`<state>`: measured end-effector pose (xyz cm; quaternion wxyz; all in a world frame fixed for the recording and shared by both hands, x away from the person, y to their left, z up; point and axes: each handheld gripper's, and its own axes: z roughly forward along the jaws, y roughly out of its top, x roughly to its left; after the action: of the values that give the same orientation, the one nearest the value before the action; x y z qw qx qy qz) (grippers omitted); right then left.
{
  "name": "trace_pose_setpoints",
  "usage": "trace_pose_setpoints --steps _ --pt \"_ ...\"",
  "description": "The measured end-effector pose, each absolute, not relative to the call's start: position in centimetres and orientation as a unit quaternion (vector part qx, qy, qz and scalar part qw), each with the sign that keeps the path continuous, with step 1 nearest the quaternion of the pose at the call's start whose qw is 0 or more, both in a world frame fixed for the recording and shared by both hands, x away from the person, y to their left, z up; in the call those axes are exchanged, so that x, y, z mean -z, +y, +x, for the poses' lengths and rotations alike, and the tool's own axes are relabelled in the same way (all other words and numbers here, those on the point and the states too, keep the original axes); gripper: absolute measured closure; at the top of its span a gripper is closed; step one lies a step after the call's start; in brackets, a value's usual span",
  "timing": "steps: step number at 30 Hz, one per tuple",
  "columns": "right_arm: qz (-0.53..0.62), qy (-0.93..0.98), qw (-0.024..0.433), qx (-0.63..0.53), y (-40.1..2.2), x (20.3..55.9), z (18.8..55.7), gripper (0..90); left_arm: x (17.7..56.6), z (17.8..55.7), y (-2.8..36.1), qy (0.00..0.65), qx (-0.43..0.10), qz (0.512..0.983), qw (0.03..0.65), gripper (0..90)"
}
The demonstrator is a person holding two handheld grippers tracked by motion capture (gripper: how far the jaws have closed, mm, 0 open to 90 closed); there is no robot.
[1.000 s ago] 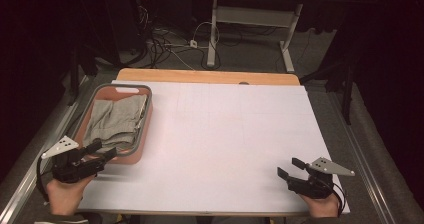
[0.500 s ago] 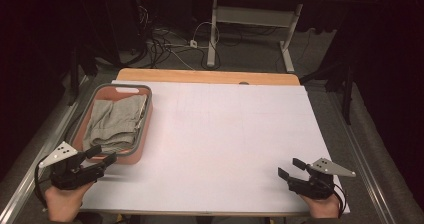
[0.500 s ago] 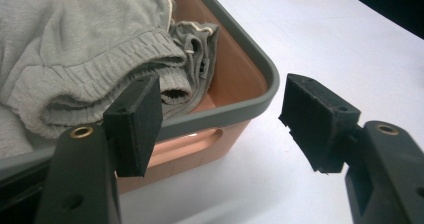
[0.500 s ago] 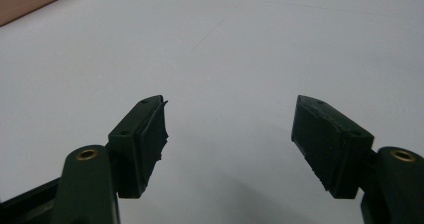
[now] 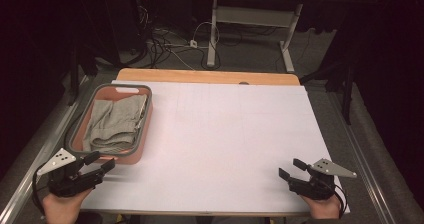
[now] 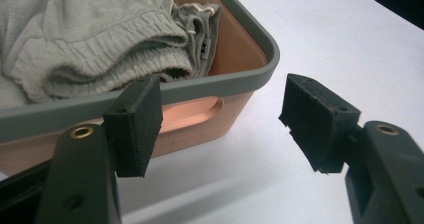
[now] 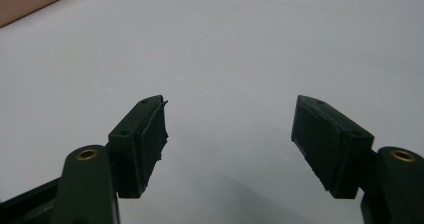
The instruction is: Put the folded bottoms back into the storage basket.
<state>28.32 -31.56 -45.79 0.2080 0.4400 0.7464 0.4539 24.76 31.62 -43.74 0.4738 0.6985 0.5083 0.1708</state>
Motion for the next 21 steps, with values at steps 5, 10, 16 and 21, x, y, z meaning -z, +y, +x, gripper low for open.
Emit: trace_pose_setpoints --steps 5,10,16,21 --pt "0.442 0.744 0.208 -0.456 -31.8 45.8 28.2 30.4 44.2 24.7 31.8 0.513 -0.169 0.699 0.469 31.5" --pt "0.442 0.741 0.211 -0.459 -31.9 45.7 28.0 30.4 44.3 24.8 31.7 0.515 -0.167 0.699 0.468 31.5" --pt "0.444 0.74 0.21 -0.459 -32.0 45.7 27.9 30.4 44.7 24.8 31.9 0.521 -0.164 0.697 0.466 31.5" --pt "0.446 0.739 0.21 -0.46 -32.1 45.7 27.8 30.4 45.0 24.8 32.1 0.527 -0.167 0.693 0.461 31.4"
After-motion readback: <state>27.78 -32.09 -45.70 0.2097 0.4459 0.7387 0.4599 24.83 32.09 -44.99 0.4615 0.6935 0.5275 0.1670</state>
